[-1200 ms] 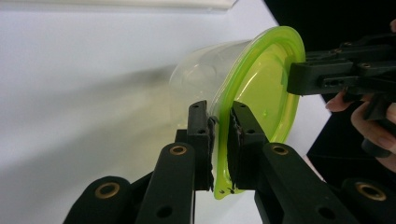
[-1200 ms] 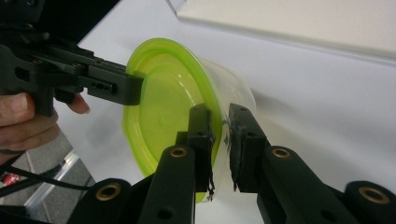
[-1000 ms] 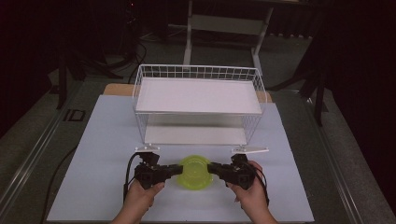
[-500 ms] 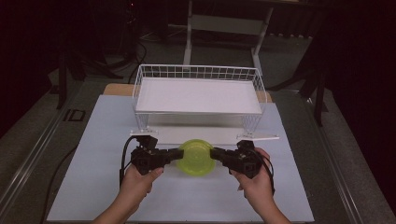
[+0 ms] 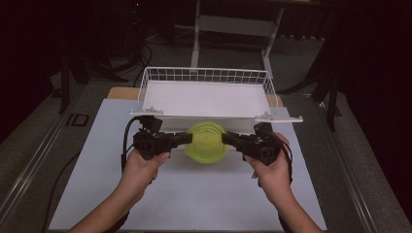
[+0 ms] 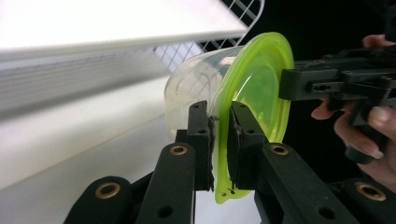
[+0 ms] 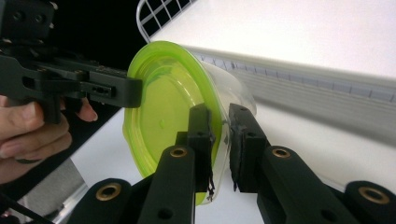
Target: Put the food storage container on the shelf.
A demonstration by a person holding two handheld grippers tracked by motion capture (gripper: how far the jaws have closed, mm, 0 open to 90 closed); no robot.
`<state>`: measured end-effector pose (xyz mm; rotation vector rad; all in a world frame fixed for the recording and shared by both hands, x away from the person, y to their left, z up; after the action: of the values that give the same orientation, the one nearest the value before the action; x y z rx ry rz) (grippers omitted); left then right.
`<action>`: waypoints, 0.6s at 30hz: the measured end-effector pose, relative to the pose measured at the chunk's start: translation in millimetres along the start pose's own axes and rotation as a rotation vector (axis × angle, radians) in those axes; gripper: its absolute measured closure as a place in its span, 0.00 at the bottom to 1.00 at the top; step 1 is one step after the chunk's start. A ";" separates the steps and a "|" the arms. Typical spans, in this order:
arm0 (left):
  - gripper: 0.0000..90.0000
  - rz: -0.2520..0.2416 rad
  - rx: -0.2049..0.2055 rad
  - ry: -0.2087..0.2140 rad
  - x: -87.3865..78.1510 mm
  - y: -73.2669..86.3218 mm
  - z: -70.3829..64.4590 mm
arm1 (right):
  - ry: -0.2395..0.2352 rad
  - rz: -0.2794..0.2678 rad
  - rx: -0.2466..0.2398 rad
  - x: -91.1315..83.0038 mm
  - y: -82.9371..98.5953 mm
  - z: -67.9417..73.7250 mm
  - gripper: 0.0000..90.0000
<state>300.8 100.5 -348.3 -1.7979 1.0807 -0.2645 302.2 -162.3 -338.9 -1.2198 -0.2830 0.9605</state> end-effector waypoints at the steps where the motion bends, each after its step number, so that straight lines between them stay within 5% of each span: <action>1: 0.91 0.000 0.000 0.000 0.0 0.0 0.0 | 0.000 0.000 0.000 0.0 0.0 0.0 0.89; 9: 0.91 -0.039 0.007 -0.008 4.4 -24.0 -0.4 | 0.027 -0.027 -0.039 5.2 -26.0 -1.8 0.89; 18: 0.91 -0.033 0.034 -0.046 13.0 -52.2 3.6 | 0.048 -0.022 -0.021 18.5 -48.8 -11.2 0.89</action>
<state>339.4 99.1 -310.7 -1.7845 1.0097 -0.2590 343.4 -157.0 -305.4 -1.2552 -0.2686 0.9096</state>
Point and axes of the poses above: each handheld gripper's, and its own axes: x roughly forward along the jaws, y roughly out of its underside, z roughly to its left, the point moved 2 cm from there along x, roughly forward along the jaws, and after that the axes turned 12 degrees about -z, right-handed, at the moved point
